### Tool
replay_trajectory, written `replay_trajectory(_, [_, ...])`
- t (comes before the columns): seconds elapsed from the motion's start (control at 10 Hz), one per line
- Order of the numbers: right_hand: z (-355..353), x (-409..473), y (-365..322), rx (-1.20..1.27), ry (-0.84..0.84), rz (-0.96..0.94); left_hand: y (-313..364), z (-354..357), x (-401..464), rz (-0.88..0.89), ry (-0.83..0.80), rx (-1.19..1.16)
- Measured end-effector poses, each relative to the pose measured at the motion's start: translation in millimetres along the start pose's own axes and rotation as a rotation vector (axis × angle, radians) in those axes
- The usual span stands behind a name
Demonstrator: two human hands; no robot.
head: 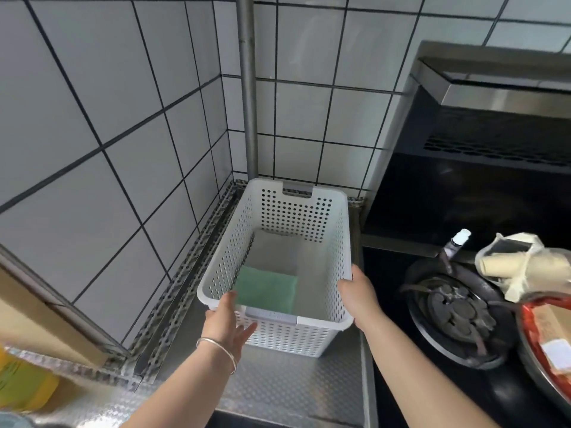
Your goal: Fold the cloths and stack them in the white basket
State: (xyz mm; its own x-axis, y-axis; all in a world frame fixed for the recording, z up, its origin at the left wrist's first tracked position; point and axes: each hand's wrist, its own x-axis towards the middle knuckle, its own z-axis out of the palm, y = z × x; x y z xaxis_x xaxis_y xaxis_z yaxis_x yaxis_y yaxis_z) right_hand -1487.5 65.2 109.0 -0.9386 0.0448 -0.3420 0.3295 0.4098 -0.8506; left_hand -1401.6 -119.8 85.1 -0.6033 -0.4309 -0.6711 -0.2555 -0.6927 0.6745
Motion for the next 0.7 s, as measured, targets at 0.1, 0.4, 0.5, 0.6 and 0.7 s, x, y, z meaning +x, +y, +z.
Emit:
replay_trajectory(0.1, [2,1,4,-0.023,-0.015,0.01,-4,-4,3,-0.009,-0.001,0.026])
replay_trajectory(0.4, [1,12,6,-0.005,-0.012,0.003,-3,-4,2,-0.017,-0.028,0.085])
replay_trajectory(0.5, [1,12,5,-0.006,0.001,0.009,0,-2,3,-0.022,-0.02,0.105])
replay_trajectory(0.6, [2,10,7,0.029,-0.037,0.001,-2,-5,6,-0.03,-0.008,0.116])
replay_trajectory(0.7, [-9,12,8,0.186,0.104,-0.118,-5,-21,6,-0.055,-0.019,0.076])
